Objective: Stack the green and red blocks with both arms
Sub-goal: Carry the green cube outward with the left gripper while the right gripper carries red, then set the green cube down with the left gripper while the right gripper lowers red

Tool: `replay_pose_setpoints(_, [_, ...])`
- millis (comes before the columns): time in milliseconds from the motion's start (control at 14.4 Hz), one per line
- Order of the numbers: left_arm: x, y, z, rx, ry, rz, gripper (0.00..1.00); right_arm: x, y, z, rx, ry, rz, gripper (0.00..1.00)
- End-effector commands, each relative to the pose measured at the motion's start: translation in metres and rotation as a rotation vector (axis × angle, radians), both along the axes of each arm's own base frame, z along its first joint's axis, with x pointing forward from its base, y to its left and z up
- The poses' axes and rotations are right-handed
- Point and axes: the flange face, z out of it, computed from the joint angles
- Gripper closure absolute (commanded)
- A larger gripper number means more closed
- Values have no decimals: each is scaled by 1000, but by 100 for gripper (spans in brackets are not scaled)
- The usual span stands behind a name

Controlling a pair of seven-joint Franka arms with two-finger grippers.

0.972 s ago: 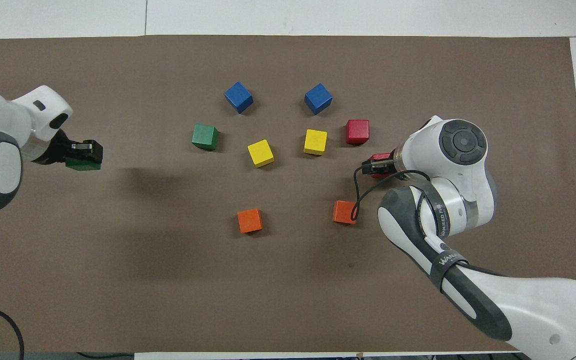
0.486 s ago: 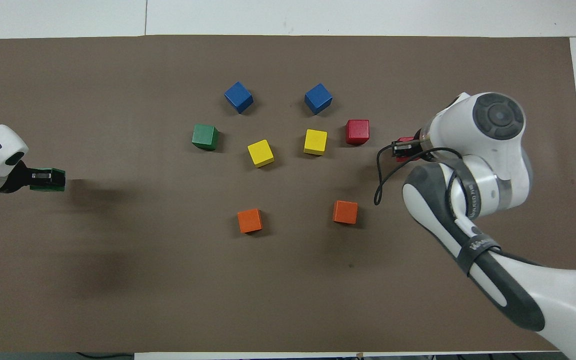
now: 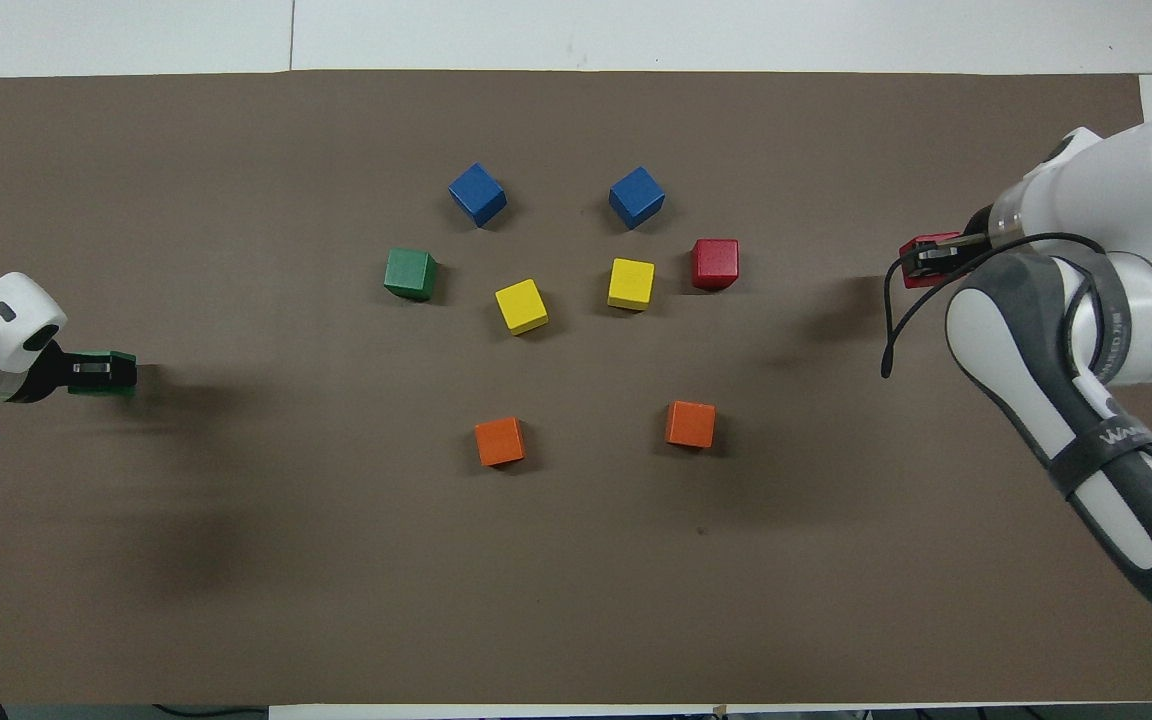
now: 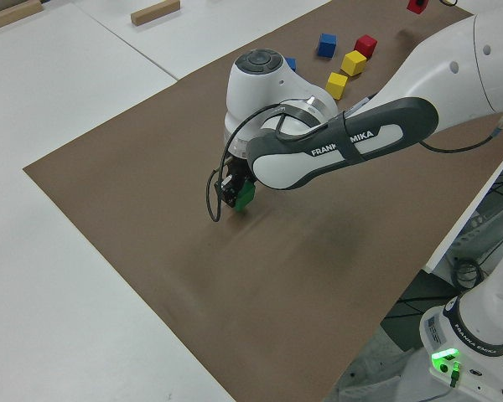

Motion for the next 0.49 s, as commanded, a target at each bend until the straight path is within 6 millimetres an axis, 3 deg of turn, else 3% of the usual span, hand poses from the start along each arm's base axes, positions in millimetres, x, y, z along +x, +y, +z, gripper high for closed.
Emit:
replay_pose_setpoints(0, [-6,4,-3,8,-16,-8,100,0,6,-4,11,-14,18,100])
replay_pose_setpoints(278, [-9,3,-9,10,-26,-7,100,-9,8,-21,13,-26,18,100])
replay_pose_setpoints(416, [-8,2,-10,10,-26,-7,100,-12,-3,-25,12,-34,5,100])
